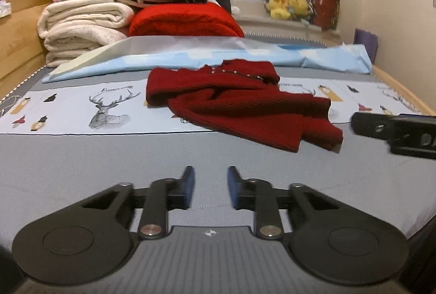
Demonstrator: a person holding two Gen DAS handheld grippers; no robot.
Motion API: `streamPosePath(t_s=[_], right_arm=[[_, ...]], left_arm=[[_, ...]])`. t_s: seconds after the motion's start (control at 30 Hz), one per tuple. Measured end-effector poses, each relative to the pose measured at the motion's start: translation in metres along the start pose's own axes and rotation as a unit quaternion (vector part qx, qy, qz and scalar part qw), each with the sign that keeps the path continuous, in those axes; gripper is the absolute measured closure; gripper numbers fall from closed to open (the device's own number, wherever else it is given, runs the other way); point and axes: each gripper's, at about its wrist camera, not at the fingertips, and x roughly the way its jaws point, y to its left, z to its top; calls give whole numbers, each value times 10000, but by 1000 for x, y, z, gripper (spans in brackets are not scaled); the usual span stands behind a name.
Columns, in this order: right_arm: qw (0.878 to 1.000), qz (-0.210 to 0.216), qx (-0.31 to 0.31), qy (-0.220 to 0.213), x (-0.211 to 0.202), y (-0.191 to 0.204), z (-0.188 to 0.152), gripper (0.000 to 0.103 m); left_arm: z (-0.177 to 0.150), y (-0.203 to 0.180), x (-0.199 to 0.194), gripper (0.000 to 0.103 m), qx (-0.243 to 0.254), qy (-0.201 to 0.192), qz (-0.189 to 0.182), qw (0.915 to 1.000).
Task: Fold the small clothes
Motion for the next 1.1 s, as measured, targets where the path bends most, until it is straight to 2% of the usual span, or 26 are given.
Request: streamPosePath(t_s=[0.07,0.13,0.17,0.2,0.23,0.4,0.6,0.67,0.77,0.83,0.87,0.9,1.0,1.1], right_arm=[[9999,-14,130,0,2,-8,2,15],[9996,-38,276,16,4,-17,5,34],[9994,-59,330,25,6,-22,6,41],[9992,-69,387,29,7,-28,7,53],[9989,-70,471,47,9,-35,9,57],[9958,-236,882,74,15,-65,13,56],[9922,-208,1222,101,17,-93,17,56],[9914,-204,1283,127,19,-99,17,56],[9901,-204,1373,209,23,-107,17,56],[9892,-200,1429,242,24,-110,17,56],[9889,-193,1452,256,26,-112,17,56],[9886,-189,1470,266,26,-113,17,56],[9873,-198,1547,312,30,-116,18,55],[9855,-202,1646,359,32,-119,18,55]], left_arm=[[10,-5,12,81,99,4,-11,9999],[22,-12,28,81,178,32,-67,9998],[28,-16,37,81,199,70,-121,9997],[34,-20,49,81,196,134,-171,9996],[40,-25,61,81,179,214,-211,9994],[58,-43,131,81,-242,713,-504,9959],[67,-57,217,80,-1233,1350,-616,9812],[69,-60,241,75,-1544,1468,-558,9755],[68,-61,273,60,-2138,1709,-473,9606],[66,-65,292,46,-2409,1900,-459,9507],[65,-70,300,44,-2460,2014,-452,9470],[65,-75,305,43,-2411,2022,-386,9484],[71,-97,311,43,-1949,1833,-163,9634],[75,-111,317,72,-1427,1830,67,9727]])
